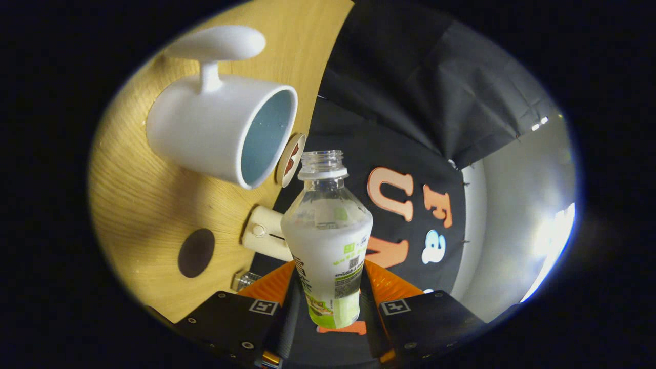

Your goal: Take the bottle from table, then pour the juice into the cup, finally place the bottle on the coaster

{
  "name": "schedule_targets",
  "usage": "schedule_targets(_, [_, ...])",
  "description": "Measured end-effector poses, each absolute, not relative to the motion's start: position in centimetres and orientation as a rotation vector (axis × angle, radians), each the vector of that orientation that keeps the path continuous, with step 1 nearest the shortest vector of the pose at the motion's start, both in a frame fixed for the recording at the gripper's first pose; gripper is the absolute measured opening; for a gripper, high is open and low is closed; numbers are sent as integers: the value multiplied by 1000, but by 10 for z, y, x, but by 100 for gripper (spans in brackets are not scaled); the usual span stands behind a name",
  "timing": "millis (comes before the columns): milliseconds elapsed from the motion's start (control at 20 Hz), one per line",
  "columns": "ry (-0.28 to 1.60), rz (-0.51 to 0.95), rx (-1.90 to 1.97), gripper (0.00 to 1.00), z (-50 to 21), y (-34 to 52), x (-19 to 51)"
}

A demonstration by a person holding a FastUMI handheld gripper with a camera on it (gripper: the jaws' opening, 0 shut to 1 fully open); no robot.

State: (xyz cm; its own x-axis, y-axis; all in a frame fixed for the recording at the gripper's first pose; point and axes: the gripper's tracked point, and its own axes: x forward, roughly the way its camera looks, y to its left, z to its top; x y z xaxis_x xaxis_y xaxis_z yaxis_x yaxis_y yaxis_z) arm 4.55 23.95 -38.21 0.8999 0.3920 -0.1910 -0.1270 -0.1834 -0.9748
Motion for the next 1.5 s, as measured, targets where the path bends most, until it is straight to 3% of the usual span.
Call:
schedule_targets(400, [144, 424, -1090, 58, -374, 233, 61])
schedule_targets(1000, [344, 311, -348, 58, -372, 214, 108])
schedule_targets(1500, [536, 248, -69, 59, -439, 196, 113])
